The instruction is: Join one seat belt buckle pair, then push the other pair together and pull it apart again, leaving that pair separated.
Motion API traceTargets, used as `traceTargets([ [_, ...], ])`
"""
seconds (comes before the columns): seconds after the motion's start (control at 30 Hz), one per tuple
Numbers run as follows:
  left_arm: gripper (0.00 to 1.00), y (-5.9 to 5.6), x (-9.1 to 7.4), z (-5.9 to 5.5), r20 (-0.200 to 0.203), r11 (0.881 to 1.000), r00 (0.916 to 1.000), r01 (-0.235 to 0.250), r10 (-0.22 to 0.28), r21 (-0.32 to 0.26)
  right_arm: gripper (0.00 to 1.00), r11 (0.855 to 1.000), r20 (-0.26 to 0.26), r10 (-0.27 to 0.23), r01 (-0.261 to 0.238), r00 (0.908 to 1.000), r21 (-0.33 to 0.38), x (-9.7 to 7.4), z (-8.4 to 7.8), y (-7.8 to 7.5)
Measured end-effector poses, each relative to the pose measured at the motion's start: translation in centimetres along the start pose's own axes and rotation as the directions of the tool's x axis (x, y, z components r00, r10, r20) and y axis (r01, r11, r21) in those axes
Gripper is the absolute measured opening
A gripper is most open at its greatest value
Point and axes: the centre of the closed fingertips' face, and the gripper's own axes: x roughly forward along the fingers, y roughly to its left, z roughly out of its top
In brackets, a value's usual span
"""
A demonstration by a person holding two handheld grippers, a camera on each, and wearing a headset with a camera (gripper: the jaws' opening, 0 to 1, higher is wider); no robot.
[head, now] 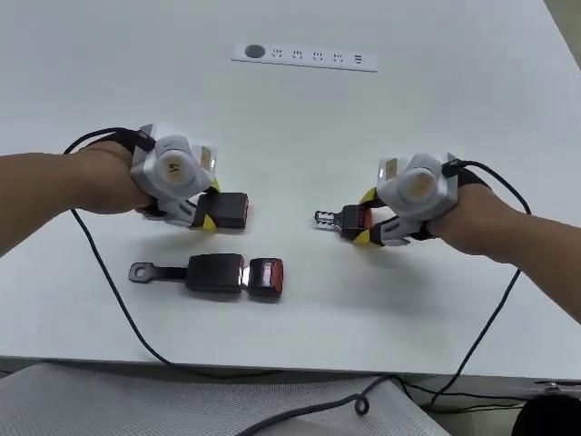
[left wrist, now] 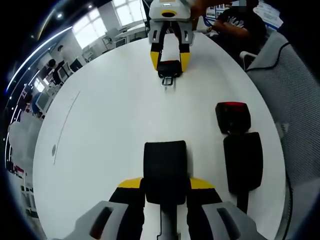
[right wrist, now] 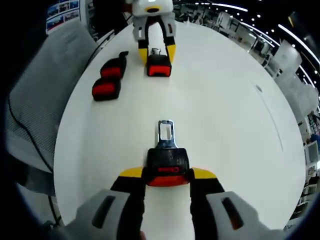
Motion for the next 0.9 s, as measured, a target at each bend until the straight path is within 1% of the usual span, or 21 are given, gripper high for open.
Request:
traceTargets([
  [0.07, 0.32, 0.0, 0.0, 0.0, -0.001, 1.0, 1.0, 0.0, 0.0, -0.001, 0.34, 1.0, -0.008, 0.005, -0.005, 1.0, 0.0, -0.3, -0.6, 0.1],
  [0.2, 0.33, 0.0, 0.0, 0.0, -0.003, 1.0, 1.0, 0.003, -0.003, -0.009, 0.35, 1.0, -0.011, 0.029, -0.029, 0.9995, -0.01, -0.6, -0.9, 0.4],
  [0.27, 0.33, 0.0, 0.0, 0.0, -0.007, 1.0, 1.0, 0.007, -0.007, -0.006, 0.36, 0.999, -0.023, 0.032, -0.032, 0.9992, -0.011, -0.6, -1.0, 0.4],
  [0.3, 0.33, -0.1, 0.0, 0.0, -0.008, 1.0, 0.9999, 0.01, -0.01, 0.01, 0.36, 0.999, -0.022, 0.031, -0.031, 0.9993, -0.012, -0.6, -0.9, 0.5],
  [0.43, 0.33, -0.1, 0.1, 0.1, -0.024, 1.0, 0.9996, 0.015, -0.015, 0.015, 0.36, 0.999, -0.037, 0.027, -0.028, 0.999, -0.023, -0.7, -0.8, 0.5],
  [0.5, 0.34, -0.1, 0.1, 0.1, -0.034, 1.0, 0.9993, 0.016, -0.016, 0.013, 0.39, 1.0, -0.044, 0.009, -0.01, 0.999, -0.018, -0.7, -0.9, 0.2],
  [0.6, 0.34, 0.0, 0.1, 0.1, -0.039, 1.0, 0.9991, 0.014, -0.014, -0.002, 0.44, 1.0, -0.052, -0.019, 0.019, 0.9985, -0.015, -0.7, -1.1, -0.4],
  [0.67, 0.38, 0.4, -0.1, 0.0, -0.039, 1.0, 0.9991, -0.017, 0.016, -0.018, 0.46, 0.999, -0.054, -0.034, 0.033, 0.9979, -0.02, -0.5, -1.3, -0.7],
  [0.7, 0.42, 0.5, -0.2, 0.0, -0.037, 1.0, 0.999, -0.025, 0.025, -0.007, 0.47, 0.998, -0.054, -0.051, 0.049, 0.9972, -0.024, -0.6, -1.4, -0.9],
  [0.77, 0.45, 0.4, -0.8, 0.0, -0.03, 0.999, 0.999, -0.033, 0.032, -0.023, 0.51, 0.997, -0.057, -0.078, 0.078, 0.9954, 0.005, -0.9, -1.6, -1.1],
  [0.83, 0.47, 0.4, -1.8, 0.5, 0.003, 0.998, 0.9984, -0.055, 0.056, -0.032, 0.53, 0.995, -0.021, -0.087, 0.088, 0.996, 0.055, -1.3, -1.5, -1.0],
  [0.87, 0.48, 0.4, -2.5, 0.8, 0.028, 0.996, 0.9965, -0.077, 0.078, -0.045, 0.53, 0.99, 0.005, -0.1, 0.099, 0.995, 0.097, -1.8, -1.2, -0.9],
  [0.9, 0.5, 0.3, -3.0, 0.9, 0.034, 0.995, 0.9958, -0.083, 0.085, -0.053, 0.54, 0.987, 0.026, -0.107, 0.103, 0.994, 0.12, -2.0, -1.0, -0.8],
])
